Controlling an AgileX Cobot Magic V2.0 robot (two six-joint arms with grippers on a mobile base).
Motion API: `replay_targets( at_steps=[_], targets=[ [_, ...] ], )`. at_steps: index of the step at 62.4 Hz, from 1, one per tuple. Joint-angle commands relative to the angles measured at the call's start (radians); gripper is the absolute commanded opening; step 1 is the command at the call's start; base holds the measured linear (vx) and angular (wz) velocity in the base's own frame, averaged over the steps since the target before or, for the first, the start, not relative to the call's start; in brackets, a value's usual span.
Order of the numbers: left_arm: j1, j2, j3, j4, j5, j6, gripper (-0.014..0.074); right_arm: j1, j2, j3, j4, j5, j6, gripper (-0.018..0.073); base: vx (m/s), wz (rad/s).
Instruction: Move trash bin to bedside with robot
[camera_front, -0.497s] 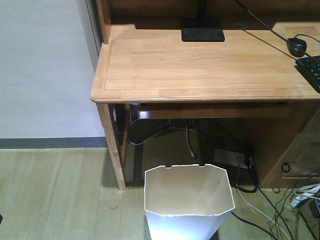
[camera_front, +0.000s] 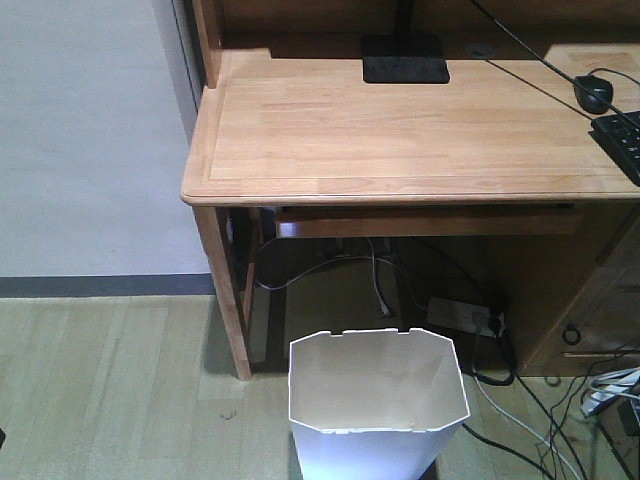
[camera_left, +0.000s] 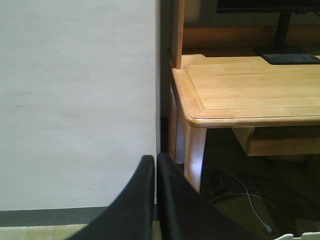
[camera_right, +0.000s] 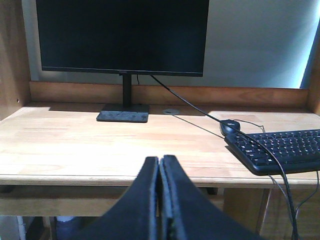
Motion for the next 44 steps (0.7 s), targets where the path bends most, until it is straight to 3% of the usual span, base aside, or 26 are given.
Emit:
replay_targets(
  at_steps=[1,34,44],
  targets=[
    [-0.006,-0.014,0.019,-0.003,-0.069,-0.004,-0.0006,-0.002,-0.015,0.007,-0.009,-0.074,-0.003,-0.0009,0.0,0.0],
    [-0.006,-0.014,0.019,-0.003,-0.069,-0.004,-0.0006,-0.002,-0.015,0.007,-0.009,-0.074,-0.003,-0.0009,0.0,0.0],
    [-0.006,-0.014,0.019,-0.003,-0.069,-0.004,-0.0006,-0.001,-0.015,0.006,0.0,-0.161,-0.025,-0.0009,0.0,0.0]
  ],
)
